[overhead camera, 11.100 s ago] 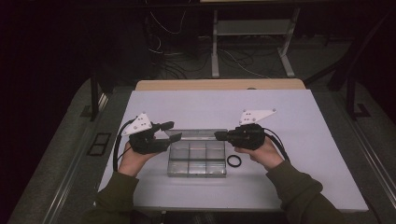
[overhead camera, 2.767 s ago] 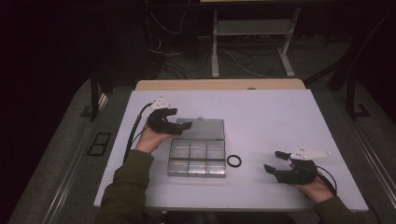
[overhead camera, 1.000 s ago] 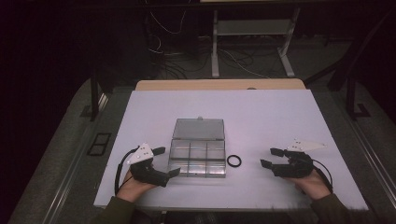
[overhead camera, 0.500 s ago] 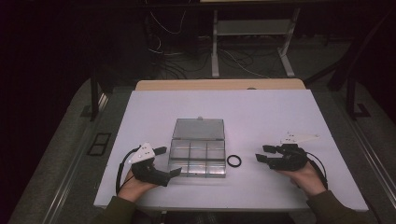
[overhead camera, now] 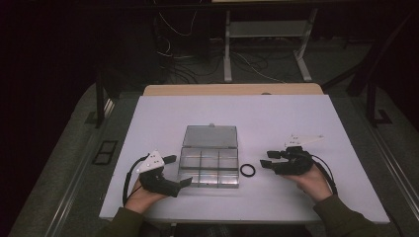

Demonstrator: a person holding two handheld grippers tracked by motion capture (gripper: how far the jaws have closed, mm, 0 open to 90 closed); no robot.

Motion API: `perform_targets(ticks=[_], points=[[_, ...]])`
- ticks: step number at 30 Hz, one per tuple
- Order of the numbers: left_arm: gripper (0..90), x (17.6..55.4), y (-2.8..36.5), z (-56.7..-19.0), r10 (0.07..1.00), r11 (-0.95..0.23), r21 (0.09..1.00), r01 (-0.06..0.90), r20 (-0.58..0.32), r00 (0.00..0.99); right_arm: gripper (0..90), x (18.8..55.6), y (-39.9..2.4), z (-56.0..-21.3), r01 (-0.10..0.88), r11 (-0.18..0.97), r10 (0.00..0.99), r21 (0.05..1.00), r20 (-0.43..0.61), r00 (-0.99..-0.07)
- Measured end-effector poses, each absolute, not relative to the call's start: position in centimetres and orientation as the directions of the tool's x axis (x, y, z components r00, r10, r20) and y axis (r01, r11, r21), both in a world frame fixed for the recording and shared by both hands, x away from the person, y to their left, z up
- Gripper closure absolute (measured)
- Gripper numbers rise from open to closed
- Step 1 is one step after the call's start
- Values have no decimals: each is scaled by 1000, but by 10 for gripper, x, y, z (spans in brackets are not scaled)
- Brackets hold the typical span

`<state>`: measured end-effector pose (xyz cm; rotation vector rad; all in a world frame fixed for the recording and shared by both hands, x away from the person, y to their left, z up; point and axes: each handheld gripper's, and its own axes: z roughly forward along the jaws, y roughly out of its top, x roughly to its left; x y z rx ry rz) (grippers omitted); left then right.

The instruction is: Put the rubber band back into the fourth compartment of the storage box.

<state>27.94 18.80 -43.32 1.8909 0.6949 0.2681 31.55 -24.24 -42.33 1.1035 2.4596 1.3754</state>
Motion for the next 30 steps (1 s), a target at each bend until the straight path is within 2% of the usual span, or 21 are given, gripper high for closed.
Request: perform_targets(ticks=[12, 19, 30], points=[[0, 280, 187, -433, 578, -279, 896, 344, -129, 806, 539, 322, -220, -423, 506, 360, 635, 784, 191, -748], [0, 280, 187, -433, 576, -282, 896, 343, -127, 807, 633, 328, -211, -426, 512, 388, 610, 766, 203, -766], [0, 281, 186, -434, 572, -293, 893, 343, -124, 811, 706, 336, -196, -437, 511, 451, 584, 732, 191, -789]])
